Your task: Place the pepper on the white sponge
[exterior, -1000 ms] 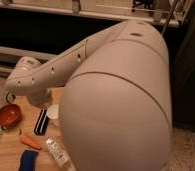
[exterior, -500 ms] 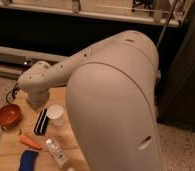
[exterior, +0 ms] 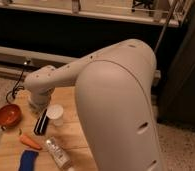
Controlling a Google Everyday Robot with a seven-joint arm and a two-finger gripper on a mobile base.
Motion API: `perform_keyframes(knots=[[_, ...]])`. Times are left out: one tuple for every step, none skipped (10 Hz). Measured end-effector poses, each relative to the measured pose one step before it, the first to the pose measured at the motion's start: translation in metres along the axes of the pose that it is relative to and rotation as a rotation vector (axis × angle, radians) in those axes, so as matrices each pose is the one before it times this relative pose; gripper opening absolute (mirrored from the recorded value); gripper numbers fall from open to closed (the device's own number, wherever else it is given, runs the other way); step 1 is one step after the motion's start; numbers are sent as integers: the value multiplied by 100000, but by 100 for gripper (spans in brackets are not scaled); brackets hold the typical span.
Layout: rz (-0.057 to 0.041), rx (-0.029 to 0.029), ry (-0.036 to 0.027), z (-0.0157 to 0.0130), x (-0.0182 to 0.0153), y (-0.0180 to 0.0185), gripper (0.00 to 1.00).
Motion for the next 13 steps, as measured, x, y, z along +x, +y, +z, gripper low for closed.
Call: perform_keyframes(knots=[[-4165,570,-3260,669,-17,-708,36],[-3844,81,-2822,599,322,-813,46],[-3144,-703,-2147,473,642,-510,56],[-1494,-738,-1774,338,373,-60,66],[-776,-310,-1372,415,523,-49,76],[-467,148,-858,377,351,-112,80],[-640,542,-908,605,554,-253,80],[-463,1213,-956,773,383,-246,80],[-51,916,-1124,601,-17,-5,80],[-125,821,-978,649,23,-2,80],[-942,-236,-1799,712,29,-72,80],[-1651,-1927,-2462,677,-9,-114,80],[-2416,-2534,-3091,768,45,-345,80]])
